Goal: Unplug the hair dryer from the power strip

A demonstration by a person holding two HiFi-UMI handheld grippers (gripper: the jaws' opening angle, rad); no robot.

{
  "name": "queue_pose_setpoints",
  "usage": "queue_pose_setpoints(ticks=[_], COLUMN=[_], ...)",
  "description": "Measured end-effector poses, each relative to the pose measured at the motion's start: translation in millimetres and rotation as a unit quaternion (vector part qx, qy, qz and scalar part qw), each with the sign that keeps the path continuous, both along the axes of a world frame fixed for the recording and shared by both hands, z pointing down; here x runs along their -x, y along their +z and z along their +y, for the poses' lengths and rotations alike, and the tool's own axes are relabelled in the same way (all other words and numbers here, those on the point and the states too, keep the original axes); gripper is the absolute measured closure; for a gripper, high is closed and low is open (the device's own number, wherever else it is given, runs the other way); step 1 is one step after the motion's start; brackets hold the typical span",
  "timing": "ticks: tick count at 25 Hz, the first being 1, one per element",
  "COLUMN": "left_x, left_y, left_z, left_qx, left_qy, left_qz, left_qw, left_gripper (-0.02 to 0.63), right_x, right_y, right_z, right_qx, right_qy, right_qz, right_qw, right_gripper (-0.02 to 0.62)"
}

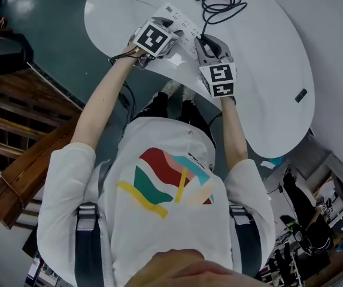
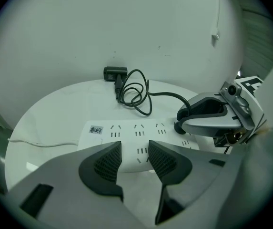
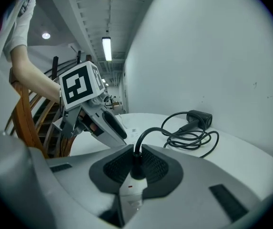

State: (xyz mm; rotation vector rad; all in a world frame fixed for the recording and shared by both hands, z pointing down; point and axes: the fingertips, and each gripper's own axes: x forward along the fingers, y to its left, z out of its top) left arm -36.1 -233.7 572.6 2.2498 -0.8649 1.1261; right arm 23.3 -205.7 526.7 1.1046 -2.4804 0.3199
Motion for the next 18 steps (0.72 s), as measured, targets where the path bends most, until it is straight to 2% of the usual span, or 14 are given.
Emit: queue_pose_setpoints(ticks=[5,10,12,14,16,18], left_x=[-1.1,0.4,-1.3,-4.5,-5.0,-4.7], left_y=[1.5,3.0,0.9,-4.6,-4.2,-4.1], left_z=[1.2,0.3,-2.8,-7.7,-8.4,-7.3], left_qx=[0.003,-0.002,-0.01,-0.021,-0.016,-0.013], left_qy=[0.003,0.004,0.006,0.009,0.006,0.004], left_qz=[-0.008,-0.016,-0.016,-0.011,-0.004,0.001], left_qw=[1.0,0.9999,0.9998,0.9997,0.9998,0.9999], left_gripper=[0.431,0.431,0.431,0.431,0.431,0.431], right_x=[-6.1,-9.8,-10.9,-9.8,-3.8,2.8], right_y=[5.4,6.5,5.8,1.2,-6.5,-8.8], right_z=[0.4,-1.8,-3.5,-3.7,-0.1,6.1], right_qx=[0.022,0.054,0.056,0.033,-0.024,-0.066], right_qy=[0.012,0.035,0.04,0.032,-0.002,-0.046], right_qz=[-0.037,-0.102,-0.108,-0.076,0.012,0.09], right_qw=[0.999,0.993,0.992,0.996,1.0,0.993], right_gripper=[0.535,0.535,0.537,0.544,0.549,0.551])
